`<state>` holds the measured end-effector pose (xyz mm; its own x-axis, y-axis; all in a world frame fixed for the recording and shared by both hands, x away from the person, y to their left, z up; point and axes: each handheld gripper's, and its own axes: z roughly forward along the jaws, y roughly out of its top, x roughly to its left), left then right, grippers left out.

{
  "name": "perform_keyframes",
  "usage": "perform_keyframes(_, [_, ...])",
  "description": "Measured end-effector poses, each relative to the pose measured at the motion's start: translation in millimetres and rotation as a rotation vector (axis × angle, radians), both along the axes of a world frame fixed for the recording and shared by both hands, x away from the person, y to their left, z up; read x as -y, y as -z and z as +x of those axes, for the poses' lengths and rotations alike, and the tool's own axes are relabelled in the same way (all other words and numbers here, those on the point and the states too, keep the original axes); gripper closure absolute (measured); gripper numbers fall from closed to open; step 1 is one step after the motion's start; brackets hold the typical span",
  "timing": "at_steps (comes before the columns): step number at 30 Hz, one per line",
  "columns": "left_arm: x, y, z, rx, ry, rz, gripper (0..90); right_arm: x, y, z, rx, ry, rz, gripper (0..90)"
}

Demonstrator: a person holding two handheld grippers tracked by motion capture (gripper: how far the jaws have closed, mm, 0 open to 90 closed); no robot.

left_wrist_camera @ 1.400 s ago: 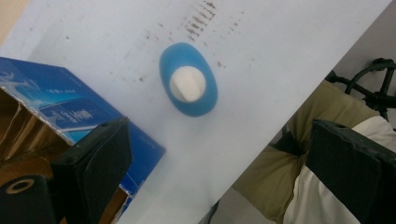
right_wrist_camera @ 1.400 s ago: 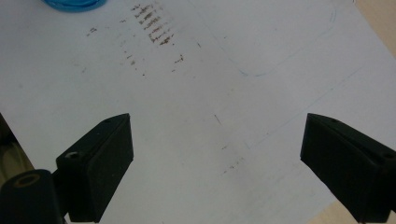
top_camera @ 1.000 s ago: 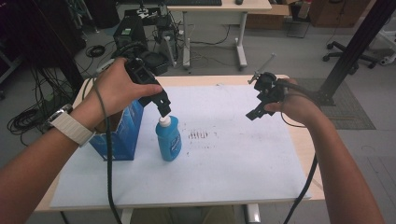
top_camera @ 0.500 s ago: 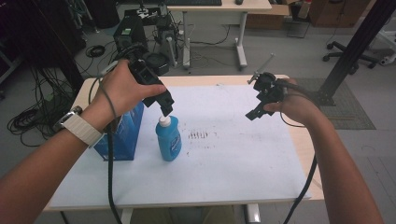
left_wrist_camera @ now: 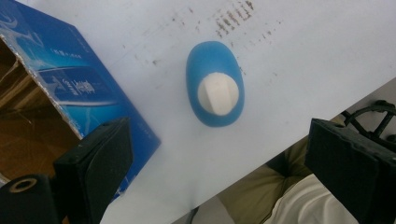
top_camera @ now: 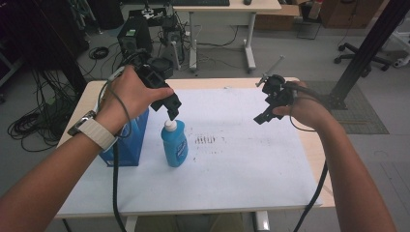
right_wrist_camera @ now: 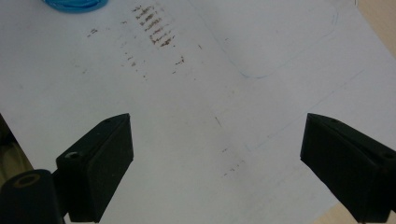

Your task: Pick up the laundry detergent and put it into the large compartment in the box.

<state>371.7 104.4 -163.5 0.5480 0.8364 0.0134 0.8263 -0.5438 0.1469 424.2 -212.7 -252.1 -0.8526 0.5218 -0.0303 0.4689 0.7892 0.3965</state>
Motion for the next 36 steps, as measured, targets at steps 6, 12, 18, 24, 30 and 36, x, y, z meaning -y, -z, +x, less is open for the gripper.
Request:
perform_keyframes(6, [1.3, 7.3, 3.3, -0.03, -0.021, -0.013, 8.5, -0.4, 0.4, 0.5, 0.002, -0.006, 0.002, 9.6])
perform_keyframes(12, [1.5, 14.4, 6.8, -0.037, -0.04, -0.01, 8.5, -1.2, 1.5, 0.8, 0.0, -0.013, 0.003, 9.6])
perform_keyframes(18, [1.5, 22.9, 10.3, -0.057, -0.06, -0.005, 8.7, -1.5, 1.5, 1.0, 0.0, -0.012, 0.005, 9.6])
perform_keyframes(24, [1.7, 26.4, 12.6, -0.053, -0.072, 0.0, 8.8, -0.4, 1.0, 0.6, 0.003, -0.013, 0.008, 9.7])
perform_keyframes(30, [3.3, 31.9, 14.5, -0.064, -0.083, -0.012, 8.7, -0.1, 1.1, 0.0, 0.003, -0.013, 0.009, 9.7])
perform_keyframes(36, [2.4, 38.3, 16.6, -0.084, -0.085, -0.016, 8.9, -0.5, 2.5, 0.0, -0.001, -0.015, 0.009, 9.7])
